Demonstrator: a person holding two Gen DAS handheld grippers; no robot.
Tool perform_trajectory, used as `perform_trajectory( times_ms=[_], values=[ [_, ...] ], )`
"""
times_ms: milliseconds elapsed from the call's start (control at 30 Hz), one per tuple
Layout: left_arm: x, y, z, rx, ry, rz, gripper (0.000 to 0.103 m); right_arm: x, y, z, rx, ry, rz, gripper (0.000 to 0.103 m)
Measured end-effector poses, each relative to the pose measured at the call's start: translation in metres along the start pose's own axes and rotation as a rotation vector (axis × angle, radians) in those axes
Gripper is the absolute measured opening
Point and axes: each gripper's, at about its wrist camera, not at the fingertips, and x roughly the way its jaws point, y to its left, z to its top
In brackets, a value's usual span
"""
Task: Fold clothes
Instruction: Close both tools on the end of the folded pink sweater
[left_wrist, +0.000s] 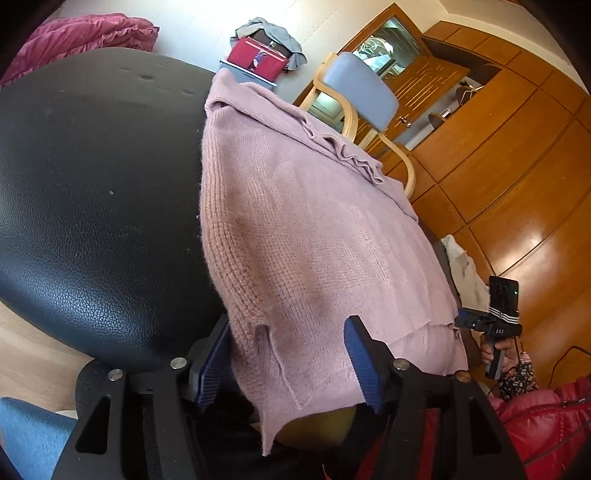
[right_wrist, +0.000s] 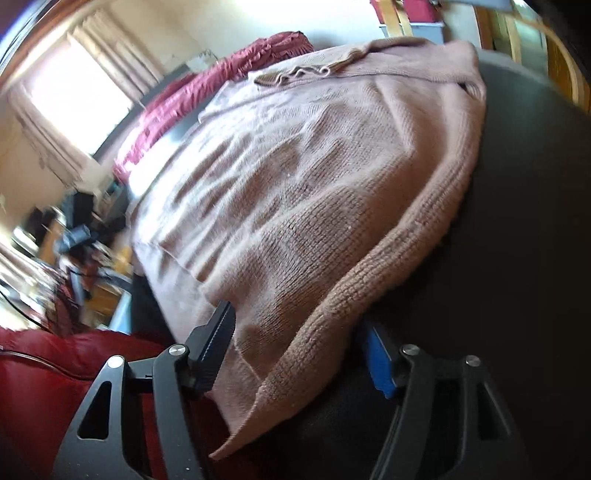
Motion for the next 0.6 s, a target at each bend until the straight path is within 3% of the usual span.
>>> perform_trajectory(
  times_ms=[100,167,333,600],
  values=[
    [0.001,-0.008,-0.002,0.045,-0.005,0.085,0.049,0.001,0.002,0.003,0.002,0.000,-0.061,0.037],
    [0.001,-0.013,-0.003,0.074,-0.008,0.142,0.008,0.000,-0.004,0.006,0.047,-0.014,-0.047,0.018],
    [-0.006,-0.019,0.008,0.030,-0.027,-0.013,0.007,-0.003,-0.015,0.013,0.146,-0.058,0.097,0.013],
    [-0.035,-0.033,0.067,-0.015,-0.183,-0.257,0.007,-0.021,-0.036,0.048,0.261,-0.231,0.364,0.013]
  ],
)
